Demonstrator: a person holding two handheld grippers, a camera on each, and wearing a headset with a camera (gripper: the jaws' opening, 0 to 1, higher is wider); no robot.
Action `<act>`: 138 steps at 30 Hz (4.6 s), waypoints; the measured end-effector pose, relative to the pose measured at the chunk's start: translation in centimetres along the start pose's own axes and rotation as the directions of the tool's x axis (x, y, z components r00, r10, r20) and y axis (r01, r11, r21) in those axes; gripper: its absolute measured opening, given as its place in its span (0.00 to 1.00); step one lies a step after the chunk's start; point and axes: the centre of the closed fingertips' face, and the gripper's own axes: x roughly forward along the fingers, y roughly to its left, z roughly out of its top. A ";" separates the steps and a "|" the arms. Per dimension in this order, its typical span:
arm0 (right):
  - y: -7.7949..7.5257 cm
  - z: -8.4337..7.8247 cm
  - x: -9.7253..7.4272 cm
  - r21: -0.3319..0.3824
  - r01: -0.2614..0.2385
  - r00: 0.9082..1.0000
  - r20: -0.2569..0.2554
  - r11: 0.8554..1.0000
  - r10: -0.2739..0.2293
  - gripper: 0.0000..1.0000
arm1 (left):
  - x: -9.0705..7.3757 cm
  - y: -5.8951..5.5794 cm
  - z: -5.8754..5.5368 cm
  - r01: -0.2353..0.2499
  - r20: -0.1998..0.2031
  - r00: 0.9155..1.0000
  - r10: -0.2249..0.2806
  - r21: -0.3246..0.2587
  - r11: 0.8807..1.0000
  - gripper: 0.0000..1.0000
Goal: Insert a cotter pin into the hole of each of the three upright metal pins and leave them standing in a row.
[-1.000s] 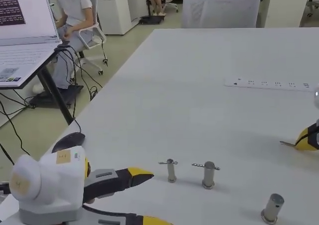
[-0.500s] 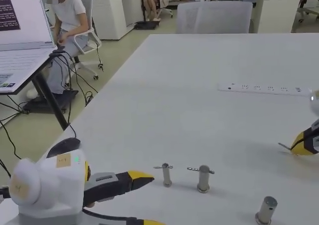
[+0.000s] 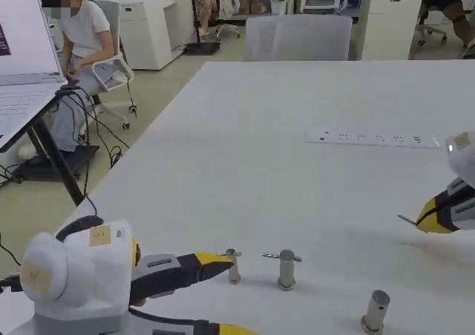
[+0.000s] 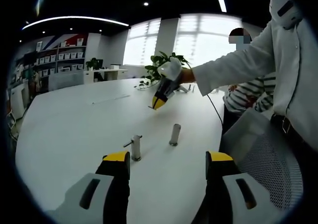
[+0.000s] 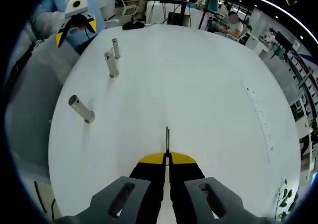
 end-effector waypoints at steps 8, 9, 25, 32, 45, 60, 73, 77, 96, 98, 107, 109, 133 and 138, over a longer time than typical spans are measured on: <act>1.8 1.2 -1.0 -0.014 0.004 1.000 0.025 1.000 -0.004 0.03 | 1.0 -0.6 0.8 0.025 0.006 1.000 -0.025 0.019 1.000 0.60; 2.0 1.3 -1.2 -0.016 0.005 1.000 0.027 1.000 -0.005 0.03 | 1.1 -0.6 0.9 0.028 0.006 1.000 -0.029 0.022 0.999 0.60; 6.1 4.8 -3.7 -0.069 0.030 0.996 0.083 0.997 -0.024 0.03 | 3.0 -2.0 2.1 0.075 0.016 0.997 -0.076 0.051 0.996 0.58; 7.9 6.4 -4.5 -0.104 0.043 0.993 0.110 0.994 -0.032 0.03 | 3.6 -2.5 2.3 0.089 0.019 0.996 -0.090 0.058 0.994 0.57; 9.7 8.5 -4.9 -0.169 0.110 0.986 0.140 0.979 -0.087 0.03 | 5.2 -2.5 3.2 0.082 0.020 0.996 -0.083 0.051 0.995 0.54; 10.8 10.3 -4.8 -0.246 0.208 0.971 0.172 0.947 -0.168 0.03 | 7.4 -2.1 4.9 0.077 0.043 0.996 -0.078 0.026 0.997 0.49; 12.0 10.9 -4.6 -0.300 0.236 0.966 0.178 0.924 -0.189 0.03 | 8.2 -2.1 5.4 0.085 0.047 0.995 -0.083 -0.042 0.995 0.40; 12.1 10.9 -4.6 -0.304 0.237 0.966 0.178 0.923 -0.190 0.03 | 8.5 -2.0 5.8 0.087 0.049 0.995 -0.084 -0.076 0.993 0.33; 12.8 11.4 -4.5 -0.339 0.237 0.967 0.177 0.910 -0.185 0.03 | 10.1 -2.6 6.2 0.107 0.027 0.994 -0.104 -0.326 0.939 0.17; 12.8 11.4 -4.5 -0.341 0.235 0.967 0.177 0.910 -0.183 0.03 | 10.1 -2.7 6.1 0.110 0.021 0.994 -0.109 -0.340 0.934 0.16; 12.8 11.7 -4.4 -0.363 0.236 0.968 0.174 0.901 -0.184 0.03 | 10.4 -2.9 6.0 0.117 0.019 0.993 -0.118 -0.362 0.925 0.14; 12.8 11.7 -4.4 -0.365 0.236 0.968 0.174 0.901 -0.183 0.03 | 10.5 -2.8 6.2 0.122 0.030 0.992 -0.119 -0.373 0.920 0.14; 12.6 11.9 -4.3 -0.384 0.238 0.968 0.175 0.892 -0.182 0.03 | 10.6 -1.9 5.7 0.090 0.013 0.995 -0.094 -0.456 0.886 0.01; 12.5 12.0 -4.5 -0.372 0.238 0.967 0.174 0.897 -0.185 0.04 | 10.6 -1.8 5.8 0.091 0.026 0.996 -0.090 -0.480 0.873 0.00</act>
